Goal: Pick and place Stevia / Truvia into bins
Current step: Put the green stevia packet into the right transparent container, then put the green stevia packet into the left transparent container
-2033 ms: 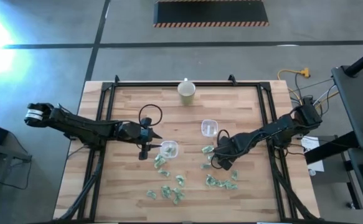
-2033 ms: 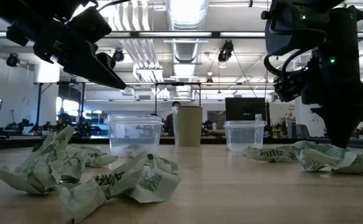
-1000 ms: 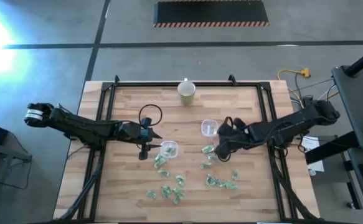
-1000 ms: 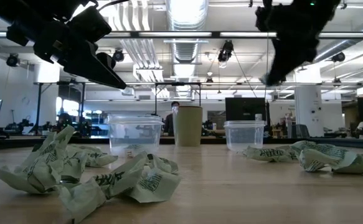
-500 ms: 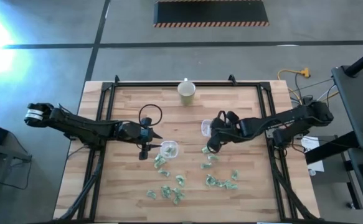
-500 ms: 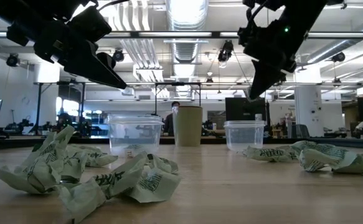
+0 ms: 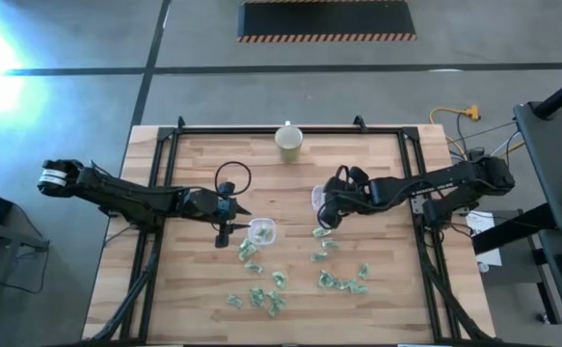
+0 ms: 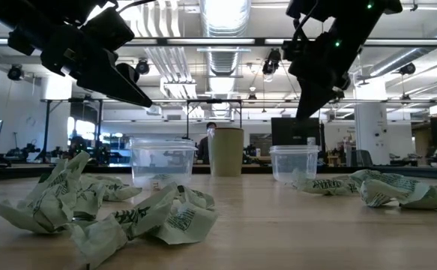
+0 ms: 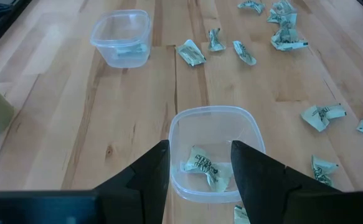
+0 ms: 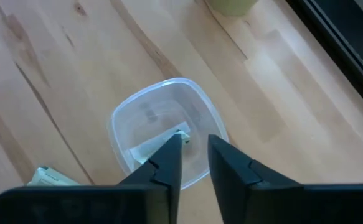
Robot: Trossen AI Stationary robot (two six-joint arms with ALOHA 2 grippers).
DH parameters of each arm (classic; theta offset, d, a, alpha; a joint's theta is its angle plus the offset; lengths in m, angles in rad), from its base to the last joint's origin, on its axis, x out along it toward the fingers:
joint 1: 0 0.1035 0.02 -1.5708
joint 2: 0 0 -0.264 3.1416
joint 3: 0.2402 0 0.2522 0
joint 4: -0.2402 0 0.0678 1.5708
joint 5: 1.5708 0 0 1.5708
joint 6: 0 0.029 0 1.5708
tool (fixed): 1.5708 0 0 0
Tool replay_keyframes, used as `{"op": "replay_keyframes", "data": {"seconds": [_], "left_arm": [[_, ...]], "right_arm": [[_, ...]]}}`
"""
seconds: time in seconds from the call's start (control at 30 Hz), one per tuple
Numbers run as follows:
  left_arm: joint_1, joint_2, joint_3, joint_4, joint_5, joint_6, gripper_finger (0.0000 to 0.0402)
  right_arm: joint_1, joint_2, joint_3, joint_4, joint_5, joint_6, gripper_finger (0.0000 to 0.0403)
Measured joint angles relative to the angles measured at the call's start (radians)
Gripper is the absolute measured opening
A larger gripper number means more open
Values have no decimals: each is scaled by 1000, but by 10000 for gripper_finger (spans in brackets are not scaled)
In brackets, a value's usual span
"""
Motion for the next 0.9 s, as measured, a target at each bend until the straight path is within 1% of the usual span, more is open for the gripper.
{"op": "replay_keyframes", "data": {"seconds": [0.2,0.27,0.37,0.43,0.57,0.67,0.77,0.9], "left_arm": [[0,0,0,-1,7,-1,155],[0,0,0,-6,49,-5,155],[-2,14,0,-8,152,-8,155],[-14,21,0,-11,181,-31,155],[-41,29,0,-89,179,-89,155],[-50,29,1,-174,145,-172,155],[-57,29,0,-211,122,-235,155],[-72,51,1,-208,112,-253,155]], "right_arm": [[-3,-8,-1,4,2,0,109],[8,-16,-1,4,2,0,116],[40,-20,-1,2,2,-18,123],[66,-21,-2,1,2,-23,125],[120,-21,-3,1,2,-25,123],[153,-21,-4,1,6,-16,119],[184,-21,-4,1,52,11,115],[223,-21,-8,1,118,50,111]]}}
